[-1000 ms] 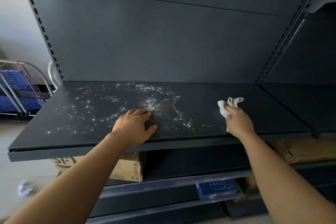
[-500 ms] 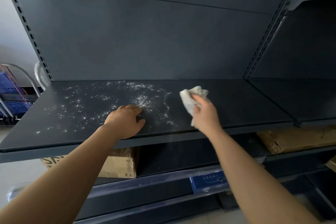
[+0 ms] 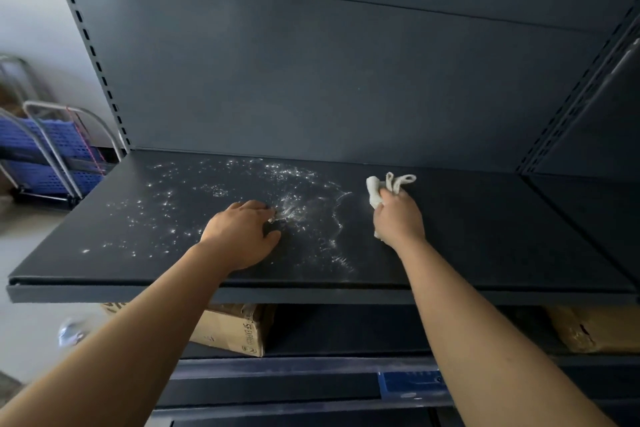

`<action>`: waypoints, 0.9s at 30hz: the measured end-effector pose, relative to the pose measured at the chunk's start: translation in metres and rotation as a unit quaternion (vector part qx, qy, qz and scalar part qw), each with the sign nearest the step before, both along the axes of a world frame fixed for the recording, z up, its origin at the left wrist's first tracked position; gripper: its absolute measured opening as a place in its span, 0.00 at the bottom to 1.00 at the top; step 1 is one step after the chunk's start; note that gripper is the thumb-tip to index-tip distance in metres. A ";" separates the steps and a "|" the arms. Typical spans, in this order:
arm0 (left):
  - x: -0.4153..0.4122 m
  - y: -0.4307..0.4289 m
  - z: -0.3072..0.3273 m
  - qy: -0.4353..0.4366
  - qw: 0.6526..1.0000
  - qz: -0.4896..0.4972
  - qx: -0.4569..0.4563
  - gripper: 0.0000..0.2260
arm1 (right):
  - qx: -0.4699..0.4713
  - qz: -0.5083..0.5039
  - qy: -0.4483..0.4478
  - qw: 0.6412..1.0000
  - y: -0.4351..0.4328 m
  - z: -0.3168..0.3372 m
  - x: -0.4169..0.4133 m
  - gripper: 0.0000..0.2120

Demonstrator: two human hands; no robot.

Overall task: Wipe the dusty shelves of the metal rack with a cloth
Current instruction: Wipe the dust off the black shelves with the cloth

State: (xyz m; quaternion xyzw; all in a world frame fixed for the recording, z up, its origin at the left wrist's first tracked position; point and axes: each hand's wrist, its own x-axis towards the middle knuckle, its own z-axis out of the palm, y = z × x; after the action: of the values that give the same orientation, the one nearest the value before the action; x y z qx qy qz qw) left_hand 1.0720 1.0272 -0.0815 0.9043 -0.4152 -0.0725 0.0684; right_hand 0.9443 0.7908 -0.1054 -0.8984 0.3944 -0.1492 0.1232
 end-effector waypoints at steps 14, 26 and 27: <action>0.026 0.012 0.000 -0.028 0.995 0.090 -0.020 0.27 | 0.026 -0.044 -0.034 0.998 -0.058 -0.005 0.039 0.22; 0.031 0.015 -0.008 -0.022 0.992 0.119 -0.033 0.25 | -0.033 0.140 0.004 0.990 0.018 -0.009 0.137 0.17; 0.030 0.014 -0.008 -0.018 0.992 0.121 -0.034 0.26 | -0.030 0.189 -0.001 0.981 0.028 -0.007 0.141 0.16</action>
State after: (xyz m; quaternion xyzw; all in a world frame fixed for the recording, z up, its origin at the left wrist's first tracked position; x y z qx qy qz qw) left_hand 1.1022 1.0414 -0.0891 0.9462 -0.3058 -0.0330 0.1001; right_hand 1.0854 0.8184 -0.1121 -0.9598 0.2124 -0.1361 0.1228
